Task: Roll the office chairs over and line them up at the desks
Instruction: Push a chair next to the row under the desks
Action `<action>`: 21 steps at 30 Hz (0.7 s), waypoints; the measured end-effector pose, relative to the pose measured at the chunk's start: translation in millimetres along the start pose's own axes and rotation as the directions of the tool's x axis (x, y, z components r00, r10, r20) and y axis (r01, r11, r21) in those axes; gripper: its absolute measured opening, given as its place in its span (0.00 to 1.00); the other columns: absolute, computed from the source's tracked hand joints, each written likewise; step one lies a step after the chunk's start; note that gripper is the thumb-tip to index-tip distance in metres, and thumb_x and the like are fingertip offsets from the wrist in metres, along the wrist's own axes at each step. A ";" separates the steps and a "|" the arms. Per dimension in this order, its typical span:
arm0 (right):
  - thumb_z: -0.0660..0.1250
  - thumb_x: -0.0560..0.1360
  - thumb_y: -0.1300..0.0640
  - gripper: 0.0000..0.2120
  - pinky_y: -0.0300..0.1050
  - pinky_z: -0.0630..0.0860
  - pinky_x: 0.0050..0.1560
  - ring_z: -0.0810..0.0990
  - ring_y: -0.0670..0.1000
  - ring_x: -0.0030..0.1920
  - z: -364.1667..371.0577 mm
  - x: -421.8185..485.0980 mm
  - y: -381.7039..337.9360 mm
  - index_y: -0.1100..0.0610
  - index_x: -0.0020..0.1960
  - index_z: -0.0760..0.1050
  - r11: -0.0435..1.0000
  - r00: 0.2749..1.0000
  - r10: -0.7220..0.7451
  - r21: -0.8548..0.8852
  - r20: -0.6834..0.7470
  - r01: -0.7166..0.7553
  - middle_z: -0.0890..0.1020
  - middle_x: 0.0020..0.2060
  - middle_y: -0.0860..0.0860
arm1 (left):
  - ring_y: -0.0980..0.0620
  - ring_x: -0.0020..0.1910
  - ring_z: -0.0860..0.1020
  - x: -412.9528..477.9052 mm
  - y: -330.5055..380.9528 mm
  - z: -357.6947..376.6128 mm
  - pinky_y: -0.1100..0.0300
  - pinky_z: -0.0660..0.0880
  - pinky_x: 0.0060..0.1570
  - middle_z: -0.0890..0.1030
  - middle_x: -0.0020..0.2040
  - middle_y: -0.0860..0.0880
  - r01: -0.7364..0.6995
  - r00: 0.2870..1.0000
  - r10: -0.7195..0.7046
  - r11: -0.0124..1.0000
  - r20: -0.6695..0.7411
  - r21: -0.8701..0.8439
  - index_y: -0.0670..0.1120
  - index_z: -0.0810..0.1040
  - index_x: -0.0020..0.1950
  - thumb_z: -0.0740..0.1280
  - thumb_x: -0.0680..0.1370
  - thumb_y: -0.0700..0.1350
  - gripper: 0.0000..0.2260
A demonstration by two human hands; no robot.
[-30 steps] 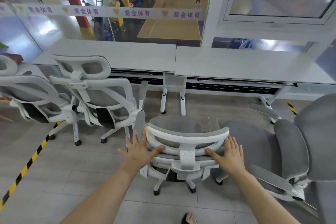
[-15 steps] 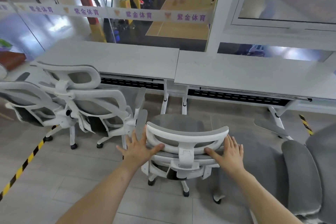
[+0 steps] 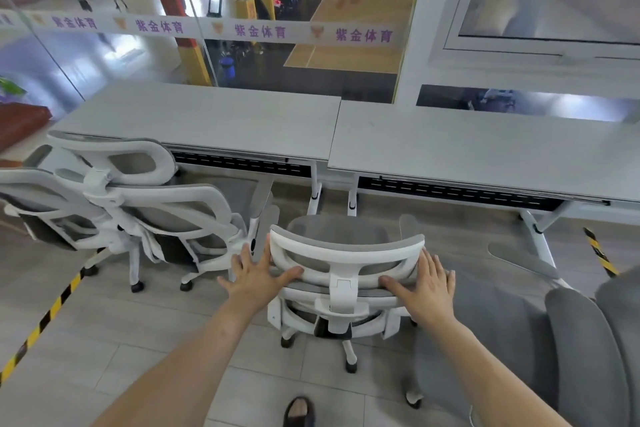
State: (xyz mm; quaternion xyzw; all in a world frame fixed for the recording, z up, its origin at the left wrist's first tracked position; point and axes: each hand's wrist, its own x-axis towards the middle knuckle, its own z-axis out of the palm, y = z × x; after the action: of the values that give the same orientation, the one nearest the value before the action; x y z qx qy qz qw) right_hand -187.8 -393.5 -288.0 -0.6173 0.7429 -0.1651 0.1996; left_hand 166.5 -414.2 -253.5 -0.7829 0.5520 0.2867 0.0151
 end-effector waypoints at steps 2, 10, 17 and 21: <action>0.53 0.64 0.14 0.58 0.62 0.39 0.80 0.47 0.52 0.82 -1.0 10.8 -1.0 0.49 0.82 0.48 1.000 1.000 -0.001 0.006 0.000 0.001 0.56 0.82 0.47 | 0.39 0.82 0.35 10.4 4.5 -3.2 0.26 0.46 0.75 0.35 0.84 0.46 -0.009 1.000 0.009 1.000 0.005 -0.024 0.68 0.32 0.80 0.48 0.55 0.90 0.59; 0.49 0.60 0.11 0.63 0.62 0.38 0.80 0.45 0.51 0.83 -4.0 52.3 -8.7 0.49 0.83 0.46 1.000 1.000 0.008 -0.005 0.022 -0.008 0.53 0.83 0.47 | 0.40 0.83 0.36 47.3 21.6 -16.9 0.23 0.45 0.74 0.36 0.84 0.48 -0.039 0.999 0.039 0.999 -0.013 0.006 0.70 0.33 0.79 0.50 0.61 0.88 0.53; 0.52 0.61 0.12 0.62 0.61 0.37 0.80 0.41 0.51 0.82 -6.1 83.3 -20.5 0.47 0.83 0.42 1.000 0.999 0.012 -0.001 0.049 -0.012 0.46 0.83 0.46 | 0.39 0.82 0.37 69.0 29.6 -27.2 0.24 0.45 0.74 0.35 0.84 0.48 -0.029 0.999 0.029 1.000 -0.013 0.004 0.70 0.32 0.79 0.52 0.64 0.86 0.51; 0.49 0.58 0.10 0.64 0.61 0.37 0.80 0.40 0.50 0.82 -6.3 98.3 -24.9 0.47 0.83 0.41 0.999 0.997 0.032 -0.001 0.069 -0.032 0.43 0.83 0.45 | 0.37 0.83 0.38 89.9 39.1 -38.5 0.24 0.44 0.73 0.37 0.85 0.47 -0.051 0.999 0.051 0.999 0.006 0.015 0.68 0.33 0.80 0.52 0.64 0.86 0.52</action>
State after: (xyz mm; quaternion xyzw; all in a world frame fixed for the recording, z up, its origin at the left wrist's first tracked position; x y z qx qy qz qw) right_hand -185.3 -494.7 -279.5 -0.6107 0.7453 -0.1407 0.2276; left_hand 169.3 -519.5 -251.7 -0.7678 0.5737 0.2848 0.0152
